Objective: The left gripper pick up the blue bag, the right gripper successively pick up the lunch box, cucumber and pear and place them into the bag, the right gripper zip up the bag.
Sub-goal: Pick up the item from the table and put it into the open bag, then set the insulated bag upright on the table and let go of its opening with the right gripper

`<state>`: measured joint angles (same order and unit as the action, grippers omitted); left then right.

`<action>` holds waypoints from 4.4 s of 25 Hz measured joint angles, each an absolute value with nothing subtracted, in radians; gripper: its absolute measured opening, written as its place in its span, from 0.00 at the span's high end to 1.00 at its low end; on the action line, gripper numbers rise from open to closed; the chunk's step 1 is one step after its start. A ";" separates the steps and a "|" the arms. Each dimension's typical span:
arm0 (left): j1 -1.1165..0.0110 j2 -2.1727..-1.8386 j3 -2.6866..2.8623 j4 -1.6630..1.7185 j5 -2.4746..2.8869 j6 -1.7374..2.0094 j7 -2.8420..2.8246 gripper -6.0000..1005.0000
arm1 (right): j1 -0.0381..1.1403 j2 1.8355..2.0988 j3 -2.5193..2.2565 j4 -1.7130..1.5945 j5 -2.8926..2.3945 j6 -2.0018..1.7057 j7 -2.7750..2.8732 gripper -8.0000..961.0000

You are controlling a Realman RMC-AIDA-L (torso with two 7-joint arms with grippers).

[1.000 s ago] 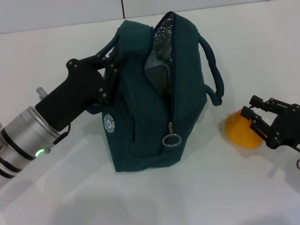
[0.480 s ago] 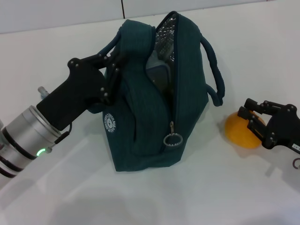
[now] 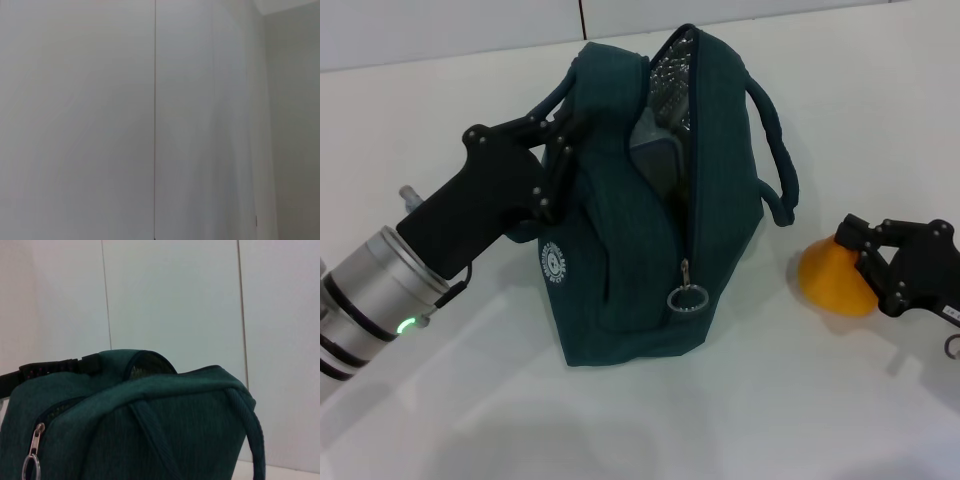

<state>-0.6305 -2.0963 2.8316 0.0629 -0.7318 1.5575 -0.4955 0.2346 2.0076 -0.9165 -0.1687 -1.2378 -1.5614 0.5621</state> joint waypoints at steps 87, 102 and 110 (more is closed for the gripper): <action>-0.619 -2.097 2.832 0.130 -0.735 1.533 -0.393 0.95 | 0.254 1.902 -1.078 -0.471 -1.183 -1.692 1.037 0.52; -0.618 -2.095 2.832 0.133 -0.735 1.519 -0.387 0.95 | 0.359 1.938 -1.086 -0.464 -1.370 -1.552 1.090 0.53; -0.612 -2.095 2.832 0.129 -0.735 1.521 -0.386 0.95 | 0.400 1.959 -1.087 -0.475 -1.441 -1.502 1.114 0.55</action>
<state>-0.6120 -2.0953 2.8317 0.1291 -0.7348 1.5209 -0.3865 0.4004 1.9588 -1.0867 -0.4748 -1.4406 -1.5020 1.1140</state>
